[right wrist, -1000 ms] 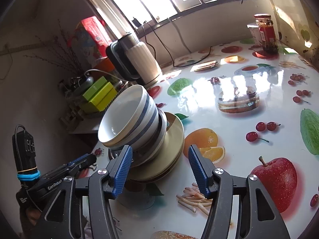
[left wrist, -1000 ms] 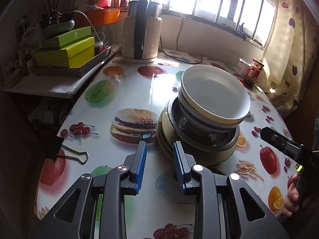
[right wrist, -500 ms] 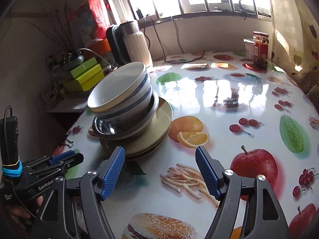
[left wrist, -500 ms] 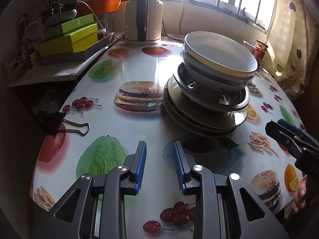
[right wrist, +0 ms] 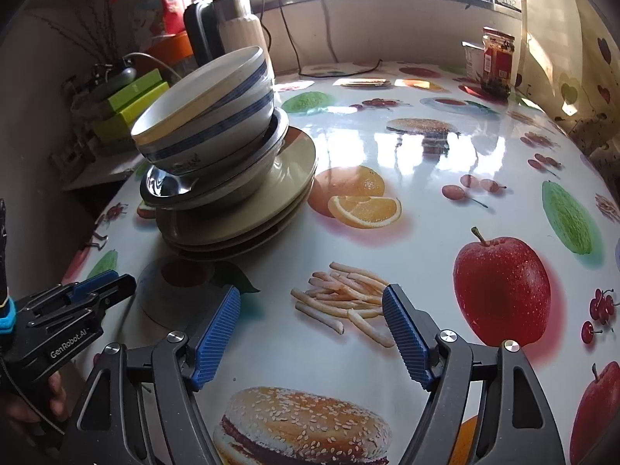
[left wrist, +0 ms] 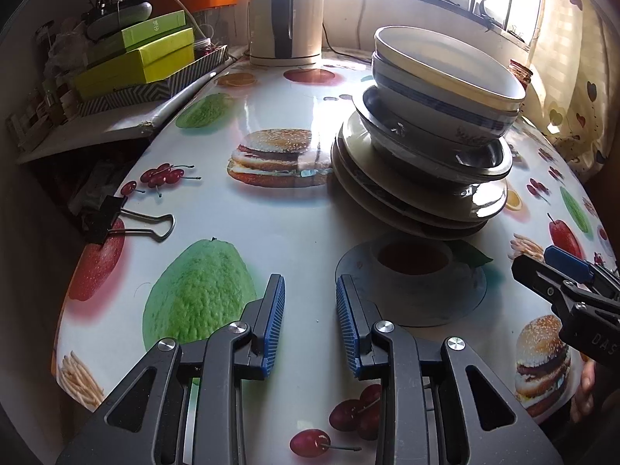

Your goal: Organize plates and bowls

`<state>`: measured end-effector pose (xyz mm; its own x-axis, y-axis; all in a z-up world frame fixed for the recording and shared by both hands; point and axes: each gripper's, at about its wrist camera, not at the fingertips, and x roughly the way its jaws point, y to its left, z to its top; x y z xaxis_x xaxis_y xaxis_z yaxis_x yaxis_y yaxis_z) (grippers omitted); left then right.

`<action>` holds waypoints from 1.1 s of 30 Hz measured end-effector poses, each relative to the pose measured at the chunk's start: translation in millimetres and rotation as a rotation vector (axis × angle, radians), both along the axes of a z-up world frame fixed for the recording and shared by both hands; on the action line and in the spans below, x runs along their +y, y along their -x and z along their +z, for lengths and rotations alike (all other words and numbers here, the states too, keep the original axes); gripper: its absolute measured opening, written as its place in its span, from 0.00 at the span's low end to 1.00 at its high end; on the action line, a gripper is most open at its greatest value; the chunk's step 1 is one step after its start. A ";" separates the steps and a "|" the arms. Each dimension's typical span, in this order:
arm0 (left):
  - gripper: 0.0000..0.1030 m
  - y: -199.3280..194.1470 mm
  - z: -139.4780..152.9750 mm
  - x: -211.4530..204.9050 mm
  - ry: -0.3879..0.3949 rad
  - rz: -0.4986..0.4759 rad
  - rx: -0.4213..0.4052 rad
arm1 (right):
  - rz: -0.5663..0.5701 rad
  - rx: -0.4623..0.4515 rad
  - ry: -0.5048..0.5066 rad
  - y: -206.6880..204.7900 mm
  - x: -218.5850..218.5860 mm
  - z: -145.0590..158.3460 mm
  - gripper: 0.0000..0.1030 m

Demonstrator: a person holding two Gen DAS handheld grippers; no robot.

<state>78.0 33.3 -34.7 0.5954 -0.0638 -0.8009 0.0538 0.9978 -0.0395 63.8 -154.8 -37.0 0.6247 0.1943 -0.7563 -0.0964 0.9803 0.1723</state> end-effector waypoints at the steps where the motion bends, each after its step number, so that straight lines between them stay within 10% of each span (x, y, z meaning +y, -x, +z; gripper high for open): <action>1: 0.28 -0.5 -0.1 0.0 0.000 0.000 -0.001 | 0.000 0.006 0.002 -0.6 0.3 -1.6 0.75; 33: 0.47 -2.9 -3.0 -9.7 -0.021 -0.007 -0.037 | -0.037 -0.009 0.175 -0.5 20.4 -11.6 0.86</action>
